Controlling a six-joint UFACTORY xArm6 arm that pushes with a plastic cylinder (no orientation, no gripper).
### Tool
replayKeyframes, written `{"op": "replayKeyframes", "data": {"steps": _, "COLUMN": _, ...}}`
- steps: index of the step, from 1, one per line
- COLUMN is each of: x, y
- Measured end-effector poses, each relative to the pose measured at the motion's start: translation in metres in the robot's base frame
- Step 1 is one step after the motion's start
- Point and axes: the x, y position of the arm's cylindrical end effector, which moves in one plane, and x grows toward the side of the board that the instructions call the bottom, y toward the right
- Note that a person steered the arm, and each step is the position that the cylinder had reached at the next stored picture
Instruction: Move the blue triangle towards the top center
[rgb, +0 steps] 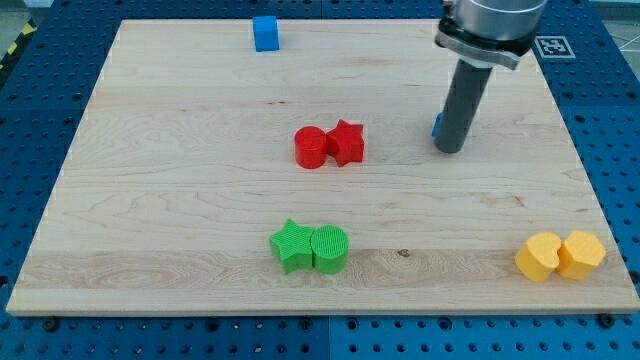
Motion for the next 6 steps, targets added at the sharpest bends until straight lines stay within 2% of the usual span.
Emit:
{"op": "replayKeyframes", "data": {"steps": 1, "x": -0.004, "y": 0.023}}
{"op": "replayKeyframes", "data": {"steps": 2, "x": -0.028, "y": 0.022}}
{"op": "replayKeyframes", "data": {"steps": 6, "x": -0.121, "y": -0.073}}
